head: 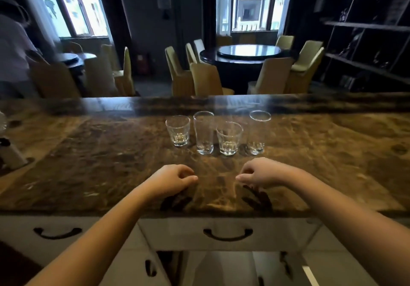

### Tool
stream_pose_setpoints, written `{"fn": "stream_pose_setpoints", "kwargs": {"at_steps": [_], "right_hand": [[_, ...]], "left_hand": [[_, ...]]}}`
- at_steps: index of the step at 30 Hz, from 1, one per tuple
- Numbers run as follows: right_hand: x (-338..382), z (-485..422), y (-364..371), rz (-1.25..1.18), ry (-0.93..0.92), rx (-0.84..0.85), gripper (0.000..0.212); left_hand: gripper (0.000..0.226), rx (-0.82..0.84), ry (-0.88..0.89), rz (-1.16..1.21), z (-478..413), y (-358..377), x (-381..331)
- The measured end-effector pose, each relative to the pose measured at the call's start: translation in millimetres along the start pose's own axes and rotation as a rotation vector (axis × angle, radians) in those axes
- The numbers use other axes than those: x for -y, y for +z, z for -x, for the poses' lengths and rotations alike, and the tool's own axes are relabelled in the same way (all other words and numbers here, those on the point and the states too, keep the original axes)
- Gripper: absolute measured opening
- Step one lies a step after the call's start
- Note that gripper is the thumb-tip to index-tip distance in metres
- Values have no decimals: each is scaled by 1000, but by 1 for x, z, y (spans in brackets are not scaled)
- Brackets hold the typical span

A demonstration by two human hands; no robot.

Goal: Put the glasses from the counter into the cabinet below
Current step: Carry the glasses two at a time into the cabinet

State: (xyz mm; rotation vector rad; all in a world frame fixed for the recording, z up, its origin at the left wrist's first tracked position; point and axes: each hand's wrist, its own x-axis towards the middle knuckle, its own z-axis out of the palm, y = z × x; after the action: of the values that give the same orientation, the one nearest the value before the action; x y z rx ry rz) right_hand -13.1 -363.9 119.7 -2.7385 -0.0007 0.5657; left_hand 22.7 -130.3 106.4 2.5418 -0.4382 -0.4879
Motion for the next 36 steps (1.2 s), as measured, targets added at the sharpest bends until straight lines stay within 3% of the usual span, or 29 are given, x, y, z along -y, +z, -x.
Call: {"fn": "stream_pose_setpoints", "kwargs": {"at_steps": [3,7,11,13,18,24,30,36], "right_hand": [[10,-19,-4,11,59,-260,42],[35,-36,-12,-40,23,-661,37],[43,-49,-37,47,68,-1019,50],[34,-58,-50,94,178,-1031,64],[3,-86,-65,-7,427,-787,93],[-11,-99,-66,-221,467,-775,77],[-19,-94,-60,-204,436,-858,75],[-45,-71,-70,-192,386,-794,81]], "left_hand": [[54,-183,4,26,-27,-11,2],[72,-260,66,183,-62,-13,-3],[76,-337,155,389,-92,-12,-13],[83,-408,197,441,-105,-12,-14],[89,-453,248,514,-131,-16,-14],[81,-383,297,536,-144,-17,-9],[73,-427,306,527,-132,-19,-6],[69,-451,378,560,-101,-20,-29]]}}
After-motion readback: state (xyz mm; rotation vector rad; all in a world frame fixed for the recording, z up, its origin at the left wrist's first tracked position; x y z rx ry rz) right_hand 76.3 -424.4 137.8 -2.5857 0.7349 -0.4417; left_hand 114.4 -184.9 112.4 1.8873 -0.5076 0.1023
